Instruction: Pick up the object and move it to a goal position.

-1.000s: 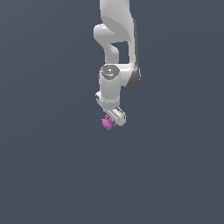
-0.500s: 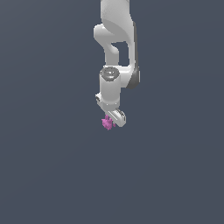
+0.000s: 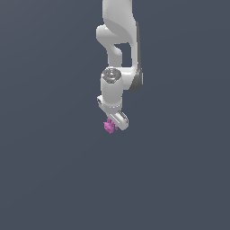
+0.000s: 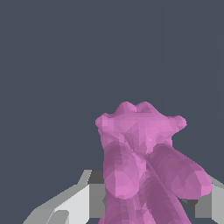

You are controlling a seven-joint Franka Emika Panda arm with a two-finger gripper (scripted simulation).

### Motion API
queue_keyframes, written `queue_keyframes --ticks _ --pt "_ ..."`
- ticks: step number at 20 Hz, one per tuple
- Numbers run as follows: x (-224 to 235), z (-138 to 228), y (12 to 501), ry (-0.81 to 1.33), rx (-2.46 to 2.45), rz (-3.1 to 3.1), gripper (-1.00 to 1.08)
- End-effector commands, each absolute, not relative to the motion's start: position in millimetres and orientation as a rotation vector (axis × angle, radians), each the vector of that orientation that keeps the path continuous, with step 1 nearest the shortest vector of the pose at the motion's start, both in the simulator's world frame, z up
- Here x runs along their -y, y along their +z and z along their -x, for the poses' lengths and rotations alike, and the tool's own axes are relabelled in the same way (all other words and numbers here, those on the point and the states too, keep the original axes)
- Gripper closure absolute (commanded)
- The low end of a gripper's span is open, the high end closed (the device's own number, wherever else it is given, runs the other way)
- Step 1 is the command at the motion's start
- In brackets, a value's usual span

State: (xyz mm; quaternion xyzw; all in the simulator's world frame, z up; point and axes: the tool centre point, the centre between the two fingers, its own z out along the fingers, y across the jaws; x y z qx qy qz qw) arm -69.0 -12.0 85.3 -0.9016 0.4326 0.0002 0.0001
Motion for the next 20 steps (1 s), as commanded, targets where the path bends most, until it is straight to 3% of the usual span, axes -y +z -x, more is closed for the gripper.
queue_keyframes --ticks 1,20 --pt "20.6 67.9 89.5 -0.001 -1.361 2.831 1.08" --pt "177.9 47.0 164.2 0.000 -1.361 2.831 1.08"
